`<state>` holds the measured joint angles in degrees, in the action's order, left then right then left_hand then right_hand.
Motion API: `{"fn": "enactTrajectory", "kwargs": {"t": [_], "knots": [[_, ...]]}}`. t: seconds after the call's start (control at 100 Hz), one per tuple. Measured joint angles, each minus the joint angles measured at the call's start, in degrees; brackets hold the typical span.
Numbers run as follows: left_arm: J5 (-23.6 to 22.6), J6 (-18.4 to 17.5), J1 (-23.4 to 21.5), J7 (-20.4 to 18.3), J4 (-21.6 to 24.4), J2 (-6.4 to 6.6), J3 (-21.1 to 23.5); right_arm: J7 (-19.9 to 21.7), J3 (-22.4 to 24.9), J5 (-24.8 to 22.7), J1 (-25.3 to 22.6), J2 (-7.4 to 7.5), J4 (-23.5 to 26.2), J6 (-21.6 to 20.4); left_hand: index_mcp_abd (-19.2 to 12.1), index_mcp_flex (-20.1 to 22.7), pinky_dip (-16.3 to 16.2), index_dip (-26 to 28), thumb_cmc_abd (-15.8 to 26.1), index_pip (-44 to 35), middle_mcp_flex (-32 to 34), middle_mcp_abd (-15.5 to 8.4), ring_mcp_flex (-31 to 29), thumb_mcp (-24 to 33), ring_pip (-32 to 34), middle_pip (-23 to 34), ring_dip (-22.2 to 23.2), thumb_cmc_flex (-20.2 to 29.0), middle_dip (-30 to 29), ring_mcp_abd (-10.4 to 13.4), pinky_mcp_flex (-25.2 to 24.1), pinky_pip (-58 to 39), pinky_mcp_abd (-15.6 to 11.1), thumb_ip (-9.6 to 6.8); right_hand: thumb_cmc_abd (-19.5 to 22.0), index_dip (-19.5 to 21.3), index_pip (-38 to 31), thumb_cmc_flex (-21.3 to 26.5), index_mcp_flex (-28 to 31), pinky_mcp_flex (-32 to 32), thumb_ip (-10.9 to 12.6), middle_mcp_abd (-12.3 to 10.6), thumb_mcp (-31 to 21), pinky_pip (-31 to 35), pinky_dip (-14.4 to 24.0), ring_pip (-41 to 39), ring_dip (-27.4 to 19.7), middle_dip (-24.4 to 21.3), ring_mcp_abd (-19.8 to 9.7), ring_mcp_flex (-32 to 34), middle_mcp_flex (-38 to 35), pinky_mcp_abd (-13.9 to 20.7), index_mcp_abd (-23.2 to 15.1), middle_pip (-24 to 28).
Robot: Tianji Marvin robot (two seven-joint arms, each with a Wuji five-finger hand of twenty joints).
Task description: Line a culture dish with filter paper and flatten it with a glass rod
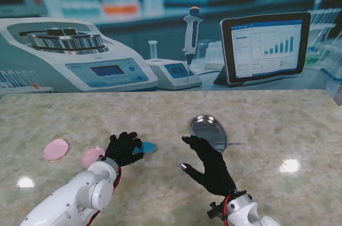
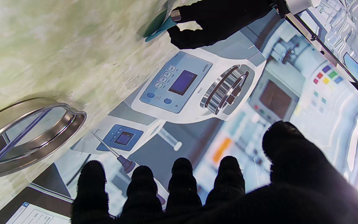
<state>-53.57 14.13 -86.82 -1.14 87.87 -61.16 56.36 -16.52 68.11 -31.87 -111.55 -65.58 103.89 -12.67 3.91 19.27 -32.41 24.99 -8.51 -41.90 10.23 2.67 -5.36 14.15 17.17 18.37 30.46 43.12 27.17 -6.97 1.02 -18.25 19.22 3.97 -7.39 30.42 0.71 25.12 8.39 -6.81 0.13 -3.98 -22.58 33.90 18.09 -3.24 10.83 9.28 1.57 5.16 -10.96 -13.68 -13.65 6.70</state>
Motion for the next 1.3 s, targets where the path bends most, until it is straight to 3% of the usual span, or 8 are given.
{"fn": "enactTrajectory", "kwargs": {"t": [0.15, 0.33, 0.56, 0.88, 1.13, 1.3], "knots": [[0.1, -0.1, 0.0, 0.9, -0.1, -0.13, 0.0, 0.0, 0.0, 0.0, 0.0, -0.02, 0.0, 0.0, -0.1, 0.6, 0.0, 0.1, -2.3, -9.7, 0.6, 0.0, -1.4, -1.7, 2.6, 4.0, 0.7, 5.9, 0.9, 0.0, 0.1, 0.0, 0.1, 0.08, 0.0, 0.1, 0.0, 0.0, 0.0, 0.0, 0.0, 0.0, 0.0, 0.0, 0.0, 0.0, 0.0, 0.0, 0.0, 0.0, 0.0, 0.0, 0.0, 0.1], [0.0, -0.3, 0.0, 1.7, -0.2, -0.25, 0.2, 0.0, 0.0, 0.1, 0.0, -0.03, 0.0, 0.0, -3.3, 1.3, 0.0, 3.8, -2.9, -18.2, 2.0, 0.0, -2.4, -5.9, 4.0, 7.9, 0.7, 12.6, 1.5, 0.0, 0.6, 0.0, 0.2, 0.09, 0.0, 0.6, 0.0, 0.0, 0.0, 0.0, 0.0, 0.0, 0.0, 0.0, 0.0, 0.0, 0.0, 0.0, 0.0, 0.0, 0.0, 0.0, 0.0, 0.1], [-0.1, -0.6, 0.1, 3.7, -0.7, -0.49, 0.3, 0.0, 0.0, 0.1, 0.0, -0.04, 0.1, 0.0, -6.2, 3.7, 0.0, 7.5, -2.9, -20.6, 4.2, 0.0, -3.0, -8.2, 5.7, 8.8, 0.8, 17.4, 2.2, -0.1, 0.6, -2.1, 0.3, 0.09, 0.0, 0.7, 0.0, 0.0, 0.0, 0.0, 0.0, 0.0, 0.0, 0.0, 0.0, 0.0, 0.0, 0.0, 0.0, 0.0, 0.0, 0.0, 0.0, 0.2], [-0.5, -1.7, -0.4, 5.6, -0.7, -0.77, 1.5, -0.1, 0.0, 0.2, 0.0, -0.07, 0.1, 0.0, -11.8, 4.6, 0.0, 15.4, -4.4, -21.6, 7.3, -0.2, -3.6, -8.1, 7.1, 10.5, 1.4, 17.5, 3.6, -0.2, 0.6, -4.9, 0.3, 0.08, 0.0, 1.3, 0.0, 0.0, 0.0, 0.0, 0.0, 0.0, 0.0, 0.0, 0.0, 0.0, 0.0, 0.0, 0.0, 0.0, 0.0, 0.0, 0.0, 0.7], [-0.7, -3.1, -1.5, 7.2, 0.0, -1.00, 3.3, -0.2, 0.0, 0.2, 0.0, -0.08, 0.1, 0.0, -12.8, 6.4, 0.0, 18.9, -7.9, -20.5, 9.1, -1.4, -4.2, -1.8, 7.7, 11.4, 2.0, 14.3, 3.7, -0.3, 0.6, -7.2, 0.4, 0.09, 0.0, 1.4, 0.0, 0.0, 0.0, 0.0, 0.0, 0.0, 0.0, 0.0, 0.0, 0.0, 0.0, 0.0, 0.0, 0.0, 0.0, 0.0, 0.0, 0.7], [-1.7, -4.5, -3.5, 7.7, 1.9, -1.25, 6.3, -0.2, 0.0, 0.2, 0.0, -0.10, 0.1, 0.0, -12.8, 6.4, 0.0, 19.1, -8.1, -20.5, 9.7, -1.5, -4.2, -1.3, 7.8, 11.3, 2.0, 14.3, 4.2, -0.3, 0.6, -7.8, 0.4, 0.09, 0.0, 1.4, 0.0, 0.0, 0.0, 0.0, 0.0, 0.0, 0.0, 0.0, 0.0, 0.0, 0.0, 0.0, 0.0, 0.0, 0.0, 0.0, 0.0, 0.7]]}}
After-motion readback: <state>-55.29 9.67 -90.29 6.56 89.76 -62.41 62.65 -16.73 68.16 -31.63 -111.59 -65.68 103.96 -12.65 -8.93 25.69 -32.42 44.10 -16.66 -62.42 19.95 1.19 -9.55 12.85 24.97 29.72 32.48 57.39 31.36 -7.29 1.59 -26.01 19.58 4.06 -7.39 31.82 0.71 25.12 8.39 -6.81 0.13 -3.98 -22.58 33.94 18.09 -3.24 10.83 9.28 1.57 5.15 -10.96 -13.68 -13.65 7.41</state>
